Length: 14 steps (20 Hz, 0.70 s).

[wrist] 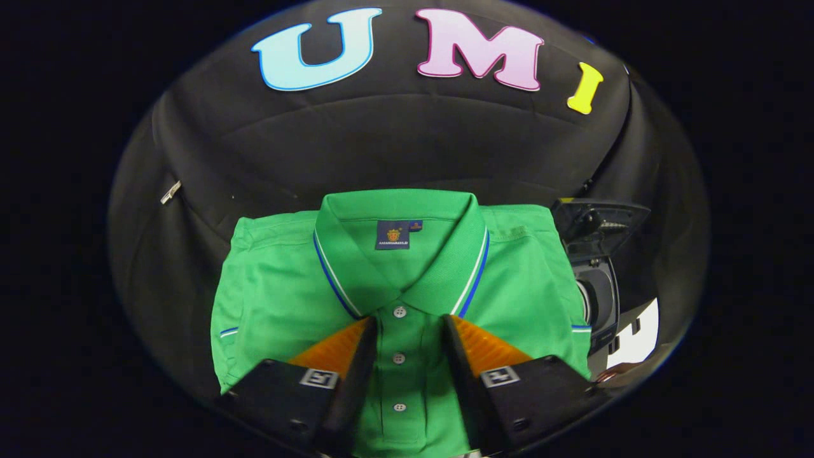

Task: Put the clothes into the washing machine and then close the washing machine lid.

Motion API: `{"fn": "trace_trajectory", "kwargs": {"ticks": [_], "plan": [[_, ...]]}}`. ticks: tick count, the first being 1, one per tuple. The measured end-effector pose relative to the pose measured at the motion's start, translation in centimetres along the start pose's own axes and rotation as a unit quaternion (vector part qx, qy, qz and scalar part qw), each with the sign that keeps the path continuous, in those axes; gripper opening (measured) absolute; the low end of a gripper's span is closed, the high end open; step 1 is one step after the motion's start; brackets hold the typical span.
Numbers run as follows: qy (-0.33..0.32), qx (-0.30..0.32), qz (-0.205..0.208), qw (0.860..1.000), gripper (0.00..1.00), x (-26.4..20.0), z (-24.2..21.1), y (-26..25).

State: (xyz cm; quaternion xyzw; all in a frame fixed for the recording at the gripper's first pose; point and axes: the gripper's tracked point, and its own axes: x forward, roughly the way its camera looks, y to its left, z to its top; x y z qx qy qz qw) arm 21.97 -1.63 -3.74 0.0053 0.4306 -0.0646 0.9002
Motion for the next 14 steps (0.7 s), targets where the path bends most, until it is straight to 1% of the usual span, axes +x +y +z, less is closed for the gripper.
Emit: {"fn": "trace_trajectory", "kwargs": {"ticks": [2,4,5,7,9,10,12,14], "plan": [[0.004,0.002,0.007,1.0,0.43,0.3,0.4,-0.8],[0.008,0.0,0.025,1.0,0.25,0.3,0.5,-1.1],[0.01,0.002,0.034,0.999,0.2,0.3,0.6,-1.1],[0.011,0.004,0.042,0.999,0.2,0.3,0.6,-1.1],[0.01,-0.005,0.037,0.999,0.2,0.1,0.6,-1.3],[0.01,-0.003,0.036,0.999,0.06,0.0,0.3,-1.4],[0.009,0.003,0.032,0.999,0.06,0.1,0.4,-1.3],[-0.005,-0.007,0.031,0.999,0.06,0.0,0.6,-0.9]]}}
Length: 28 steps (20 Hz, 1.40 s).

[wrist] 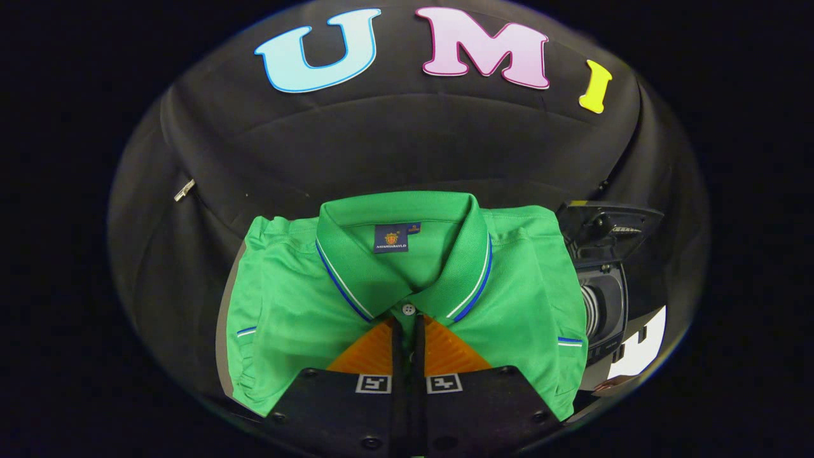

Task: Put the clothes into the washing machine and then close the washing machine lid.

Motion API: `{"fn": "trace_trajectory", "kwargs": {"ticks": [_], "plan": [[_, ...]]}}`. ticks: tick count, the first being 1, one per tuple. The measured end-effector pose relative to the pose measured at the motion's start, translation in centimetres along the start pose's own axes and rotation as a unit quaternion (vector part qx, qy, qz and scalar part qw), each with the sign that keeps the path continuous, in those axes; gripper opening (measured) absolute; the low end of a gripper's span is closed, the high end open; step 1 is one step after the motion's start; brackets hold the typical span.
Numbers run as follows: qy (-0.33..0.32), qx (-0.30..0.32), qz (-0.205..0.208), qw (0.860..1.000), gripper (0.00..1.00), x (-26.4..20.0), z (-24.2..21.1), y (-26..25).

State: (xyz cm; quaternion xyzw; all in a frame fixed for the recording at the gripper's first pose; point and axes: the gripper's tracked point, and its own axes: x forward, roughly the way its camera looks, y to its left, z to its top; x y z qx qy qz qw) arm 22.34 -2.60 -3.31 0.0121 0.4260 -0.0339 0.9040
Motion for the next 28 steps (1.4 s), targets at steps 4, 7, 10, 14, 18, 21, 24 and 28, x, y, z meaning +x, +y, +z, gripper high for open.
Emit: {"fn": "trace_trajectory", "kwargs": {"ticks": [4,7,10,14,18,21,24,28], "plan": [[-0.065,0.023,0.029,0.997,0.05,-1.5,0.6,0.4],[-0.091,0.017,0.036,0.995,0.05,-2.9,0.7,0.7],[-0.145,0.001,0.041,0.989,0.05,-4.7,2.2,1.6],[-0.191,-0.021,0.026,0.981,0.05,-6.7,2.6,2.1],[-0.238,-0.018,0.008,0.971,0.05,-8.5,3.4,2.1],[-0.271,-0.017,-0.013,0.962,0.05,-9.6,3.9,1.2],[-0.3,-0.009,-0.034,0.953,0.05,-10.5,4.5,-0.1],[-0.326,0.002,-0.055,0.944,0.05,-12.6,4.9,-2.9]]}}
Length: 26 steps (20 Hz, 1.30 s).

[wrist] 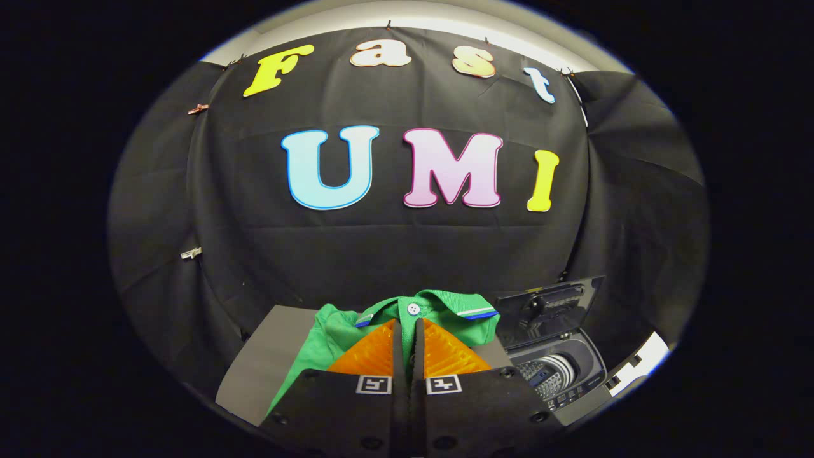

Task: Put the clothes into the washing machine and then close the washing machine lid.

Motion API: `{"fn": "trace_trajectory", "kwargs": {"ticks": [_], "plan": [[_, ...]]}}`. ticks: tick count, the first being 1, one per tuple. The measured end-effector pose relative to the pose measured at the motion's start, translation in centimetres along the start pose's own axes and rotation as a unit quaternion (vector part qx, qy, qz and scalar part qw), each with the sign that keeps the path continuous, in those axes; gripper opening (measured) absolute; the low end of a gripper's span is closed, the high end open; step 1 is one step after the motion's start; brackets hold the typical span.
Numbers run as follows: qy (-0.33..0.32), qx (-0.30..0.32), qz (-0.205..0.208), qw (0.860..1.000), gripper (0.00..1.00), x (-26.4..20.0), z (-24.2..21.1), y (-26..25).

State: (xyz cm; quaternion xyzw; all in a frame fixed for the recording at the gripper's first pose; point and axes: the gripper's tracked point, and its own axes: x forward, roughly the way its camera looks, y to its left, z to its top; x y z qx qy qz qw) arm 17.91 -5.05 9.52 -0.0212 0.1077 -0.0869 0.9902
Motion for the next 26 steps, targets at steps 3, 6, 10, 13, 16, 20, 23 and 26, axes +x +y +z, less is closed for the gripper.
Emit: {"fn": "trace_trajectory", "kwargs": {"ticks": [3,6,10,13,16,20,23,26], "plan": [[-0.008,0.01,0.012,1.0,0.05,-1.1,1.2,-1.8],[-0.018,0.015,0.031,0.999,0.05,-1.9,2.7,-4.9],[-0.023,0.017,0.047,0.998,0.05,-1.6,3.5,-10.0],[-0.025,0.012,0.05,0.998,0.05,-0.2,3.7,-14.3],[-0.016,0.024,0.035,0.999,0.05,1.6,3.3,-18.8],[-0.012,0.022,0.024,0.999,0.05,3.7,1.9,-23.4],[-0.002,0.018,0.018,1.0,0.05,5.2,0.5,-26.3],[0.009,0.002,0.009,1.0,0.05,6.6,-0.8,-28.6]]}}
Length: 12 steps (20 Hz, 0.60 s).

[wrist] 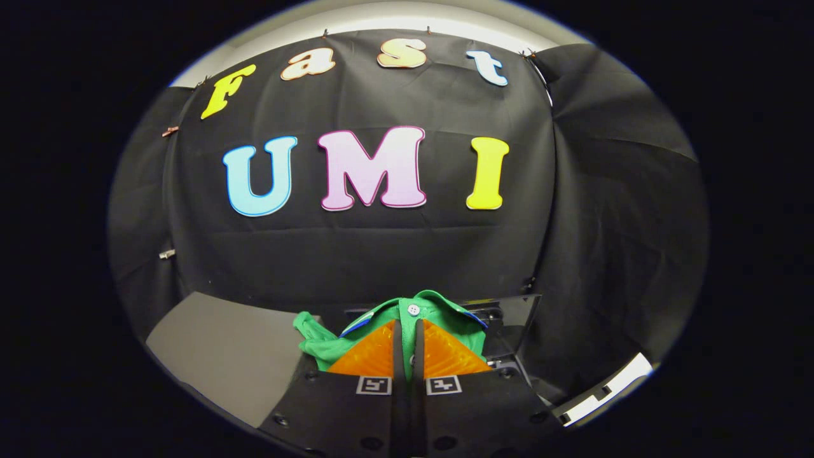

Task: Put the clothes into the washing machine and then close the washing machine lid.

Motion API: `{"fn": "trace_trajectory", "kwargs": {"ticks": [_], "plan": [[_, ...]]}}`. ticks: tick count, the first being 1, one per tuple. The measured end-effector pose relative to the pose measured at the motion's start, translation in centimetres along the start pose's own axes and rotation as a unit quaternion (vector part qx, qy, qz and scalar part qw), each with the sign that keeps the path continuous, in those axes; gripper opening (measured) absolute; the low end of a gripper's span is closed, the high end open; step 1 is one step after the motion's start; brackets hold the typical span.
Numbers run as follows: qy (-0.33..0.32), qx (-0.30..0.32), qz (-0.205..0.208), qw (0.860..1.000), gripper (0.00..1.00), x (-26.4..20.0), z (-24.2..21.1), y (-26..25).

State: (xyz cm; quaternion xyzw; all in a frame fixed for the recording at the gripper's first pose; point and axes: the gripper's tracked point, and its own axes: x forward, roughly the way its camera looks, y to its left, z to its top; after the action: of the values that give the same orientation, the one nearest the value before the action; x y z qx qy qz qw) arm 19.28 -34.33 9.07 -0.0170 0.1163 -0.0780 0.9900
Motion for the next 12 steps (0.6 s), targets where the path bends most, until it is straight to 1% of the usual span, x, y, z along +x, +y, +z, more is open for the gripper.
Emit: {"fn": "trace_trajectory", "kwargs": {"ticks": [4,9,12], "plan": [[0.017,-0.003,-0.005,1.0,0.05,1.8,-1.9,-1.7],[0.037,-0.007,-0.01,0.999,0.05,4.0,-5.4,-4.0],[0.053,-0.001,-0.006,0.999,0.05,5.1,-8.1,-4.7]]}}
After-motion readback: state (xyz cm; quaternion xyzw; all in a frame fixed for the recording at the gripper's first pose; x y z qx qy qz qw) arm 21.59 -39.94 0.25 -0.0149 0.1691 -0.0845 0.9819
